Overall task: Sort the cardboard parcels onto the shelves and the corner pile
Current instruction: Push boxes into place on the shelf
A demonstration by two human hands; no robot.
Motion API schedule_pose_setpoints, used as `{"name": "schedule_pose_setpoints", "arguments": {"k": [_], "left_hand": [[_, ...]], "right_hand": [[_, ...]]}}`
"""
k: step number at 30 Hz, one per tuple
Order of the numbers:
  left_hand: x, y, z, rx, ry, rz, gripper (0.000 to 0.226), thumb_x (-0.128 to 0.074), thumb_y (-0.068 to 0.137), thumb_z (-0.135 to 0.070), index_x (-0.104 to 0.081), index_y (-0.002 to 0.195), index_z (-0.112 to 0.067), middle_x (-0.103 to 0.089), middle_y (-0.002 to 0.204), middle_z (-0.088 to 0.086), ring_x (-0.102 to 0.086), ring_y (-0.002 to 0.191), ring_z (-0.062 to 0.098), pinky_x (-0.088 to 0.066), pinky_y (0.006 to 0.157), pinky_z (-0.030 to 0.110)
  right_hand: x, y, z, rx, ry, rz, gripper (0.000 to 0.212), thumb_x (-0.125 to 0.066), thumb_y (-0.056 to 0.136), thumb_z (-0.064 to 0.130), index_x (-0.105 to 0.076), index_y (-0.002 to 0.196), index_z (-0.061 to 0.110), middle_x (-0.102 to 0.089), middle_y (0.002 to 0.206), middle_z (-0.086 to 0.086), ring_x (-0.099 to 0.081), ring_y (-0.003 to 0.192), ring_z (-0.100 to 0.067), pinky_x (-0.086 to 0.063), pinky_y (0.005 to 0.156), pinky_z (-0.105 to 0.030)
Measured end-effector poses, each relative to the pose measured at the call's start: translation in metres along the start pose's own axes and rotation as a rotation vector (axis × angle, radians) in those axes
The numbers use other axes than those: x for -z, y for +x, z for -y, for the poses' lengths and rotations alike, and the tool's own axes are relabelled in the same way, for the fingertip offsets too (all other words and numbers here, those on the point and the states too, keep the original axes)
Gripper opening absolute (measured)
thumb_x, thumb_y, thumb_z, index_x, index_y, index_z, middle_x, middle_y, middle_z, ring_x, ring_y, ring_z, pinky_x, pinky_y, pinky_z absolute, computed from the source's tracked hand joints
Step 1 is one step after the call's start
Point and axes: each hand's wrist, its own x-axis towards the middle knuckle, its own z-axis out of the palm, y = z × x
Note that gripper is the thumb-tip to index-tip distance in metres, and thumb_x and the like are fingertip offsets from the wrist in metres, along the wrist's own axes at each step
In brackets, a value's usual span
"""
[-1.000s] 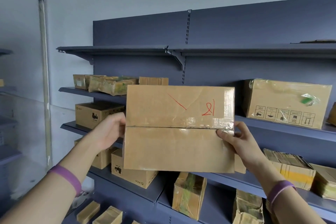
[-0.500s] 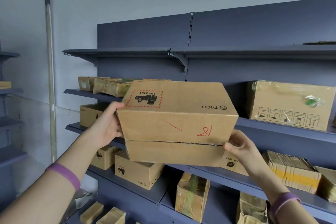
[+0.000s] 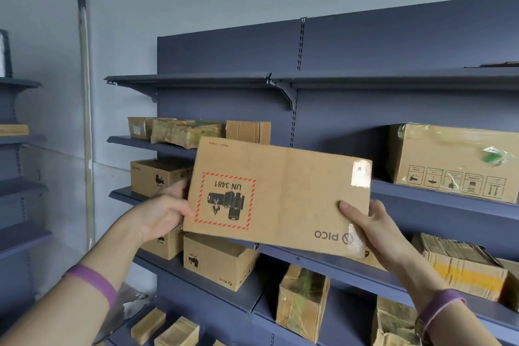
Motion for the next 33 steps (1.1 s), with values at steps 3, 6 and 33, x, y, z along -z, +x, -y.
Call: {"name": "schedule_pose_setpoints", "arguments": {"k": [3,6,33], "left_hand": [[-0.001,-0.001,0.003,-0.007,0.048,-0.025,0.061,-0.064,0.075,0.009,-0.051,0.131,-0.012,-0.072,0.115,0.015,-0.066,0.11,0.031,-0.048,0.089,0.043],[-0.001,0.001,0.001,-0.01,-0.009,-0.074,0.078,-0.078,0.064,-0.057,-0.06,0.123,-0.009,-0.072,0.11,0.015,-0.063,0.108,0.033,-0.046,0.089,0.043],[-0.01,0.008,0.017,-0.03,0.125,-0.056,0.102,-0.089,0.042,-0.02,-0.046,0.135,-0.024,-0.066,0.126,0.001,-0.063,0.114,0.014,-0.048,0.091,0.034]], "right_hand": [[0.002,0.0,-0.003,0.017,0.004,0.034,0.102,-0.094,0.046,0.054,-0.041,0.123,0.013,-0.07,0.112,-0.019,-0.072,0.094,-0.035,-0.058,0.083,-0.052],[0.005,-0.003,-0.007,0.026,0.018,0.037,0.07,-0.087,0.066,0.03,-0.041,0.115,0.011,-0.066,0.113,-0.019,-0.071,0.093,-0.033,-0.06,0.068,-0.037],[-0.005,-0.007,0.002,0.049,0.01,-0.078,0.06,-0.075,0.075,0.037,-0.048,0.127,0.024,-0.066,0.116,-0.002,-0.068,0.1,-0.018,-0.053,0.074,-0.029]]}}
